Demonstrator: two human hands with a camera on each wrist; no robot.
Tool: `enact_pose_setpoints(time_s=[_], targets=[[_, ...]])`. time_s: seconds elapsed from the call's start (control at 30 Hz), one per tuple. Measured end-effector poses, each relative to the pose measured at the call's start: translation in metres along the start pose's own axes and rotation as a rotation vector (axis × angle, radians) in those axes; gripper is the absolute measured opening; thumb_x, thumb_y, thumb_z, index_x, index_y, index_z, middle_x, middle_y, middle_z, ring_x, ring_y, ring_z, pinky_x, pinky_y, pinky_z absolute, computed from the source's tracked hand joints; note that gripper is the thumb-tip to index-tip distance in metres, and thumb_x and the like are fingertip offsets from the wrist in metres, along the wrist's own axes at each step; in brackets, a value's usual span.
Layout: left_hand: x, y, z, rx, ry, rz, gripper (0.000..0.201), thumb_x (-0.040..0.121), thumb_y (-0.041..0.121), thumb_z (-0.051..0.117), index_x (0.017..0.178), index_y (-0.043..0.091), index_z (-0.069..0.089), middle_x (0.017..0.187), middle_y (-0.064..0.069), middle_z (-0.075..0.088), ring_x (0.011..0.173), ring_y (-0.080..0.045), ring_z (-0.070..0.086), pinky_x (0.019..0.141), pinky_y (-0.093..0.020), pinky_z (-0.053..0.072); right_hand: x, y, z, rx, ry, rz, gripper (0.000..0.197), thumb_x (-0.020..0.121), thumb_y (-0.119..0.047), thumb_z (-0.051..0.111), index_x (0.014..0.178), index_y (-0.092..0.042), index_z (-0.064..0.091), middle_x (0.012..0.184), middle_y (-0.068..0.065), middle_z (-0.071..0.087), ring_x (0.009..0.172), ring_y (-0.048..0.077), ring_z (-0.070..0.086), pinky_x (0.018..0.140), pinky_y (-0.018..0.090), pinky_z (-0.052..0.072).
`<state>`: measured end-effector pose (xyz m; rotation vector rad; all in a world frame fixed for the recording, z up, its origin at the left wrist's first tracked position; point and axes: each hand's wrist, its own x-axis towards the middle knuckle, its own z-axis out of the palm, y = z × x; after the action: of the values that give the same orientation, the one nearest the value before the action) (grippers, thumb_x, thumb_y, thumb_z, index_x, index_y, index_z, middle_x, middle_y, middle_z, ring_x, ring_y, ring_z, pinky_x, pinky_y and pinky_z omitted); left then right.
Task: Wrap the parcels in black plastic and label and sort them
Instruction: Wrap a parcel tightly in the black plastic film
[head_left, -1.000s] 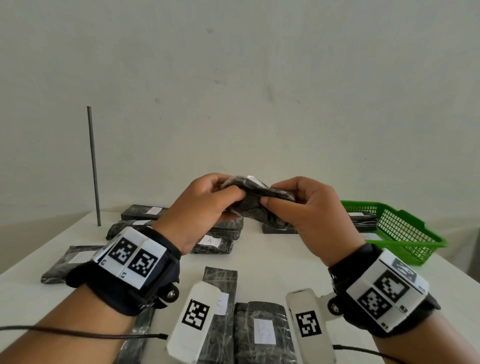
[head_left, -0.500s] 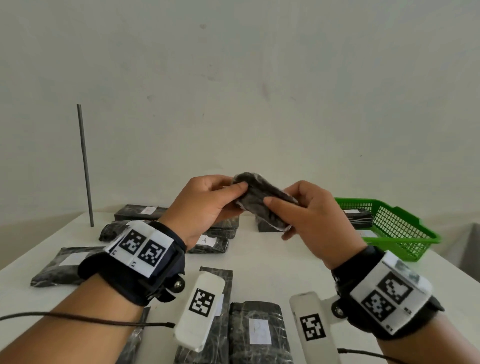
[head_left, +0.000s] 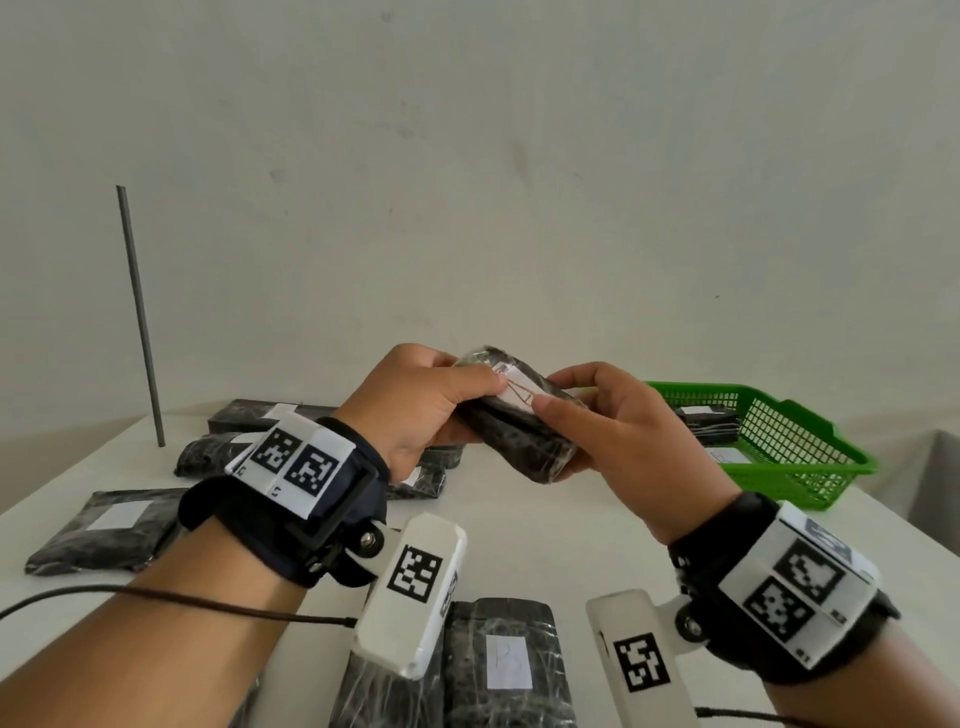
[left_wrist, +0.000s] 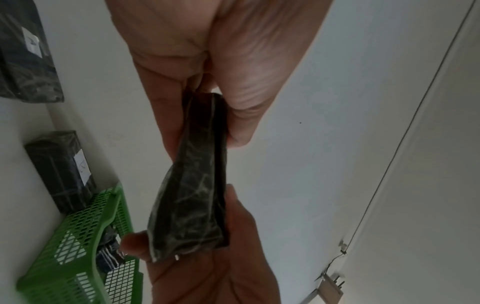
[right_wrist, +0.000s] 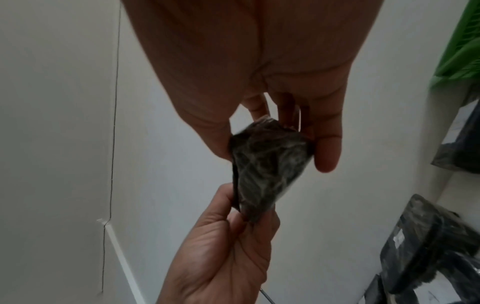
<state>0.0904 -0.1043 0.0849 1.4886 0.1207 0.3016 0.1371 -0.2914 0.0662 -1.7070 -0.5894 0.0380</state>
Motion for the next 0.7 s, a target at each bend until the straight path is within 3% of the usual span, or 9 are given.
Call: enact_pose_setpoints(time_s=[0.1,0.23,0.33,0.5,0.6,0.7], targets=[[0.001,-0.005,0.004,0.055,0.017,0.049,0.015,0.090,0.002,0.075,0.102,-0.006,0.069,0.092,-0.019,0.076,0.075,-0.023,0.078,0.060,-0.032,0.062,0.002,0.004,-0.002,-0.128,0.008,-0.036,0.024,0.096,-0.018,0.074,0.117,-0.016,0.063,0.095,0.015,0.078,0.081,0.033,0.077,0.076,0.052,0.065],[0.003,-0.013,0.010,0.107,-0.059,0.114,0.018,0.091,0.006,0.076,0.108,0.005,0.071,0.102,-0.014,0.078,0.084,-0.021,0.078,0.065,-0.028,0.062,0.000,0.009,-0.012,-0.405,-0.006,-0.119,0.023,0.095,-0.028,0.073,0.116,-0.024,0.064,0.095,-0.006,0.075,0.079,0.010,0.070,0.072,0.025,0.059],[0.008,-0.016,0.017,0.111,-0.138,0.100,0.024,0.090,0.005,0.076,0.114,0.008,0.070,0.104,-0.013,0.078,0.084,-0.017,0.078,0.065,-0.023,0.060,-0.005,0.012,-0.024,-0.571,-0.026,-0.164,0.025,0.093,-0.039,0.072,0.111,-0.025,0.064,0.100,-0.010,0.071,0.087,0.008,0.065,0.076,0.024,0.053],[0.031,-0.023,0.047,0.076,-0.132,0.108,0.033,0.087,0.010,0.080,0.117,0.006,0.068,0.108,-0.014,0.077,0.094,-0.022,0.078,0.078,-0.035,0.065,-0.009,0.015,-0.045,-0.818,-0.048,-0.190,0.036,0.089,-0.055,0.071,0.110,-0.031,0.054,0.097,-0.019,0.056,0.088,-0.001,0.054,0.076,0.015,0.045],[0.048,-0.028,0.073,0.039,-0.179,0.100,0.034,0.088,0.018,0.080,0.117,0.006,0.066,0.111,-0.015,0.075,0.095,-0.022,0.078,0.081,-0.035,0.064,0.000,0.019,-0.068,-0.908,-0.004,-0.178,0.026,0.091,-0.049,0.066,0.104,-0.028,0.058,0.090,-0.016,0.056,0.079,0.001,0.053,0.068,0.020,0.045],[0.068,-0.032,0.097,0.058,-0.252,0.051,0.032,0.095,0.028,0.073,0.118,0.007,0.065,0.114,-0.012,0.075,0.098,-0.019,0.077,0.083,-0.029,0.063,0.022,0.028,-0.106,-0.963,0.078,-0.064,0.022,0.090,-0.041,0.070,0.099,-0.023,0.060,0.086,-0.012,0.054,0.073,0.003,0.048,0.059,0.018,0.036]])
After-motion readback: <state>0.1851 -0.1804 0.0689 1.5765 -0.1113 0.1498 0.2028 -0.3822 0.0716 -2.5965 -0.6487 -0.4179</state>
